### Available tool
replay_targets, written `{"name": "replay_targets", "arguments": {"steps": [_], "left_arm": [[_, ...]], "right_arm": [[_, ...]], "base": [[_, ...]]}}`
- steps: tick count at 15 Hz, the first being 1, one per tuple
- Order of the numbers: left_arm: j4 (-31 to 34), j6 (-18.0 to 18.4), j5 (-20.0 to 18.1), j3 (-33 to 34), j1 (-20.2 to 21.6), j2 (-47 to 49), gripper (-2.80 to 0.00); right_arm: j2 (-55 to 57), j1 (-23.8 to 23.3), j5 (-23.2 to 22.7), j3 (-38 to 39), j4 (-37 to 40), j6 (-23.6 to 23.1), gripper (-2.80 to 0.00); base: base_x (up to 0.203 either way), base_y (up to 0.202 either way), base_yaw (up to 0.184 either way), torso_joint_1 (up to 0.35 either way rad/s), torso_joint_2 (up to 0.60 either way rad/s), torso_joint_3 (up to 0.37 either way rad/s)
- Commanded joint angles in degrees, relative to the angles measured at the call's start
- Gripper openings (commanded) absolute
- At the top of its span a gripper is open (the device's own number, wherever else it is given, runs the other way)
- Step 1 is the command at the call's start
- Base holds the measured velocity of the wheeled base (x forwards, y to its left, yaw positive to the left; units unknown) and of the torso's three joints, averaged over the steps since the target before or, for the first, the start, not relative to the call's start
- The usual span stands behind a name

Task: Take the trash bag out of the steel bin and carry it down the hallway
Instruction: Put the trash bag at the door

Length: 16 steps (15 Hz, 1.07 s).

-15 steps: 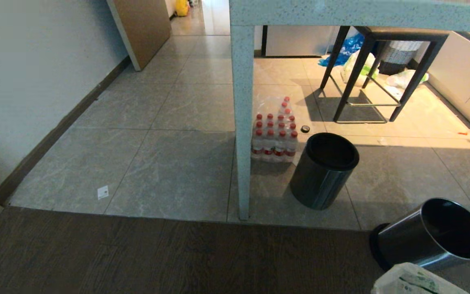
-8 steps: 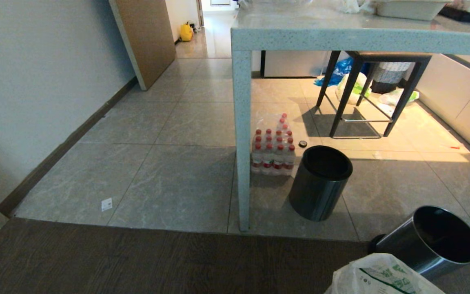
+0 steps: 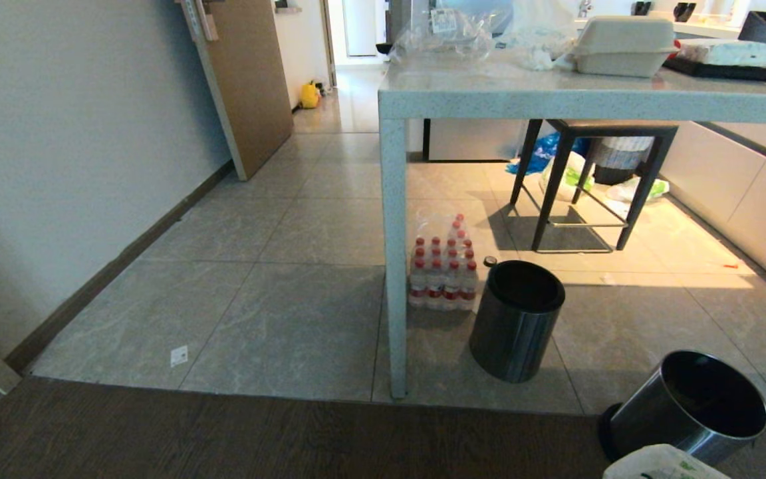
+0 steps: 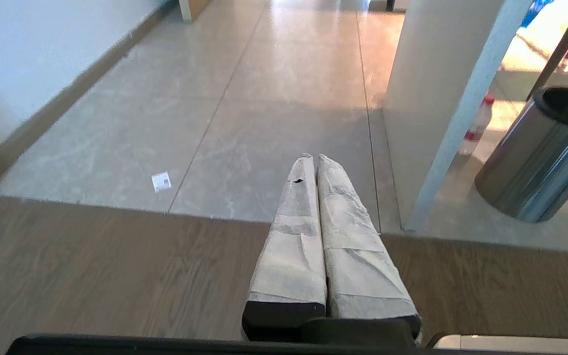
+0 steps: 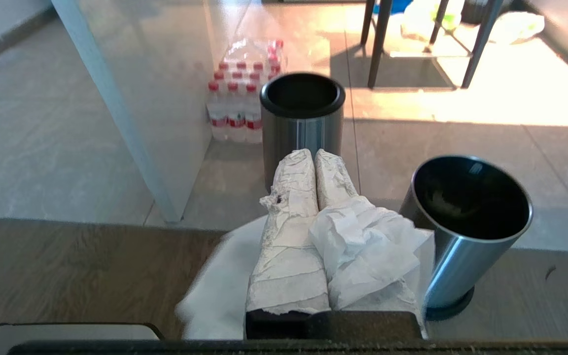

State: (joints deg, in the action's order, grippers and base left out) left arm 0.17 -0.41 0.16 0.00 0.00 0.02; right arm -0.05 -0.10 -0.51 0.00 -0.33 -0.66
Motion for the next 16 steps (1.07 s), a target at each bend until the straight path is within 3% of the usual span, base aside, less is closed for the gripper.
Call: {"name": "replay_targets", "arguments": {"steps": [1,16], "left_arm": [[0.01,-0.02,0.02,0.00,0.00,-0.02,-2.80],[0.01,0.15,0.02,0.00,0.00,-0.02,-2.80]], "right_arm": [[0.05,0.01,-0.02,0.00,-0.03,-0.04,-2.80],[0.12,0.01,-0.02,0.00,-0.03,-0.04,-2.80]], "base": [[0.000,0.000,0.000,-0.002,0.01,0.198],[0.000,0.000,0.000,0.000,0.00,0.032]]}}
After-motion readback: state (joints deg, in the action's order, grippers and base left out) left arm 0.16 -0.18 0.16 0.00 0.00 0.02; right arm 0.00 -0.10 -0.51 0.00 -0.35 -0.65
